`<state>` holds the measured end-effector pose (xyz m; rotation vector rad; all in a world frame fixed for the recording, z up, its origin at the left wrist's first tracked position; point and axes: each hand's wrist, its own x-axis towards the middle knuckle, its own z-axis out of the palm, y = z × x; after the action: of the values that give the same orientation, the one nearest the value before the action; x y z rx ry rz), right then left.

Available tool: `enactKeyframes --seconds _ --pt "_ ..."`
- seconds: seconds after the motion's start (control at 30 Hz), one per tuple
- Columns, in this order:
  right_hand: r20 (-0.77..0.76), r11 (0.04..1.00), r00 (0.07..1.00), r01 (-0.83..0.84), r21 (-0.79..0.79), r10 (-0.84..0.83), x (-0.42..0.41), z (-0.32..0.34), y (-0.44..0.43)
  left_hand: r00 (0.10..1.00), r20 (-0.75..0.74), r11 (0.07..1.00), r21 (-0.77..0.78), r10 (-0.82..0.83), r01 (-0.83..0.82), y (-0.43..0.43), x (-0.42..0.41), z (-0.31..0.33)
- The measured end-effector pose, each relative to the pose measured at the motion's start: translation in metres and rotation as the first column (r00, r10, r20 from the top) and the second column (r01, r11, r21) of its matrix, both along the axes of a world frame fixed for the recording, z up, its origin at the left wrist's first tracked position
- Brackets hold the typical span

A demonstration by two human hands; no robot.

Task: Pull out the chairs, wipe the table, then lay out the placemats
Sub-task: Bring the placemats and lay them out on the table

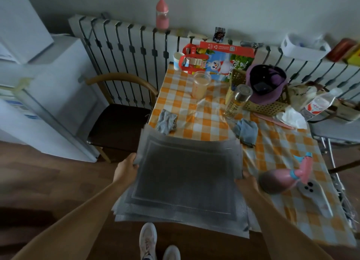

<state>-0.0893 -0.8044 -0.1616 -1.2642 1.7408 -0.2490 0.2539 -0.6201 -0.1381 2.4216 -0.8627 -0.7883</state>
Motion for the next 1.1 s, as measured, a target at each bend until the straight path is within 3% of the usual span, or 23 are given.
enactKeyframes --seconds 0.07,0.13,0.3,0.53,0.73,0.97,1.1 --pt "0.028 1.0 0.999 -0.023 0.009 0.023 0.0 0.001 0.002 0.995 0.043 0.996 -0.002 -0.092 0.092 0.002 -0.011 0.001" --pt "0.019 0.999 0.999 -0.049 0.018 0.048 0.001 0.004 0.003 0.993 -0.026 0.993 -0.001 -0.117 0.117 0.001 -0.016 0.004" --pt "0.025 0.997 0.997 -0.072 0.007 0.072 0.0 0.009 -0.002 0.966 -0.244 0.997 0.03 0.081 -0.076 -0.002 0.003 0.011" --pt "0.19 0.999 0.981 -0.046 -0.016 0.048 0.013 0.049 -0.004 0.818 -0.517 0.941 -0.068 0.251 -0.332 0.008 0.011 0.049" --pt "0.315 0.993 0.942 -0.107 -0.05 0.117 0.039 0.079 -0.004 0.753 -0.548 0.853 -0.127 0.364 -0.505 0.044 0.03 0.074" --pt "0.449 0.981 0.872 -0.169 -0.098 0.195 0.105 0.128 0.008 0.73 -0.535 0.787 -0.178 0.426 -0.59 0.104 0.059 0.122" --pt "0.504 0.949 0.805 -0.283 -0.139 0.314 0.16 0.154 0.026 0.744 -0.456 0.716 -0.278 0.488 -0.64 0.16 0.076 0.16"
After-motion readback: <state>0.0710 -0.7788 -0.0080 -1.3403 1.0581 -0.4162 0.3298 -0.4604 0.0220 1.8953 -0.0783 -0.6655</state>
